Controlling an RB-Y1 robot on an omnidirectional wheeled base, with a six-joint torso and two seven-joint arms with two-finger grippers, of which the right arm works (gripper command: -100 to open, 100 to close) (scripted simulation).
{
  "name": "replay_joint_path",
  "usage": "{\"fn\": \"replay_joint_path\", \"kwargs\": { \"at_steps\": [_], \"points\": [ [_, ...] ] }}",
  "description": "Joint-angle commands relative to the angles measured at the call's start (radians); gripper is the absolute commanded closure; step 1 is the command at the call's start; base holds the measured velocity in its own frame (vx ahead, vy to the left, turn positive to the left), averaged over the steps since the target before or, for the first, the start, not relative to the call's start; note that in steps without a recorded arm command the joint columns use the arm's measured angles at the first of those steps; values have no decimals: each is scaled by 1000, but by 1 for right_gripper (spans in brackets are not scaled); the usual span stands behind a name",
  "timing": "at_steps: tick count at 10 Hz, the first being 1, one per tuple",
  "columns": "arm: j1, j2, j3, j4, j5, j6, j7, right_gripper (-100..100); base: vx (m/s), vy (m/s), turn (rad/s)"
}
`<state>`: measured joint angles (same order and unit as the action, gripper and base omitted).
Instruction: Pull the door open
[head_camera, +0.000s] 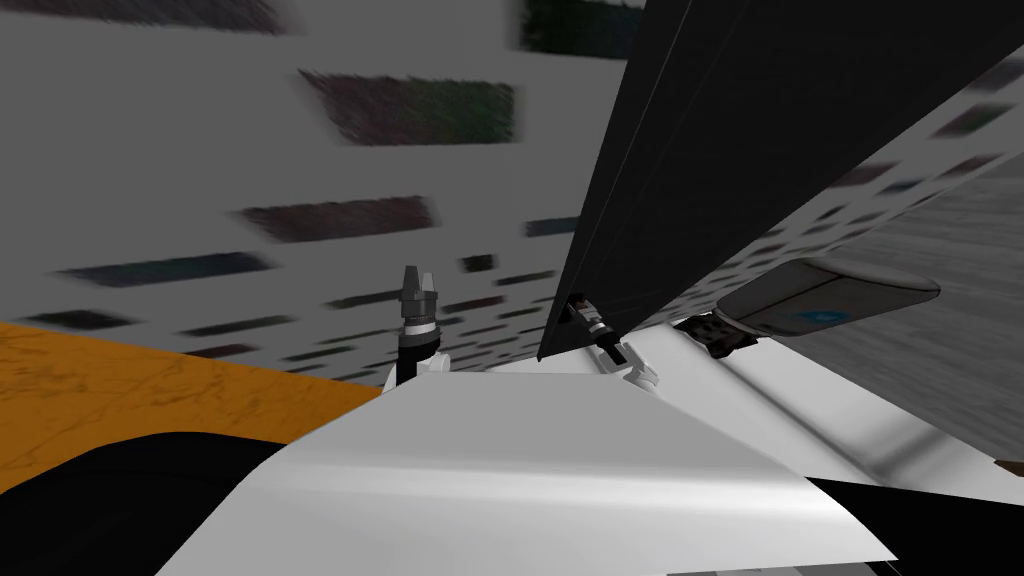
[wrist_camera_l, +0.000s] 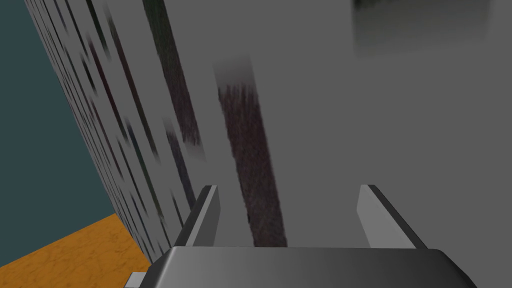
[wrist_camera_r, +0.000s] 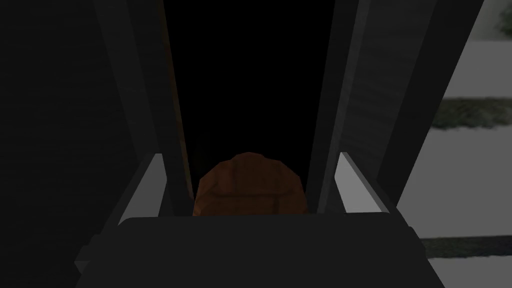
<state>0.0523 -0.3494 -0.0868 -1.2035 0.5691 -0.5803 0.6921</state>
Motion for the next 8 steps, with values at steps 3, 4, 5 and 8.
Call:
{"fn": "replay_joint_path", "kwargs": {
  "at_steps": [3, 4, 5, 8],
  "points": [
    [-1, 1, 1, -2, 1, 4, 0, 100, -11, -6, 4],
    [-1, 1, 1, -2, 1, 4, 0, 100, 0, 0, 0],
    [-1, 1, 1, -2, 1, 4, 0, 100, 0, 0, 0],
    [-8, 1, 5, 5, -33, 8, -49, 100, -47, -36, 80]
  ]
}}
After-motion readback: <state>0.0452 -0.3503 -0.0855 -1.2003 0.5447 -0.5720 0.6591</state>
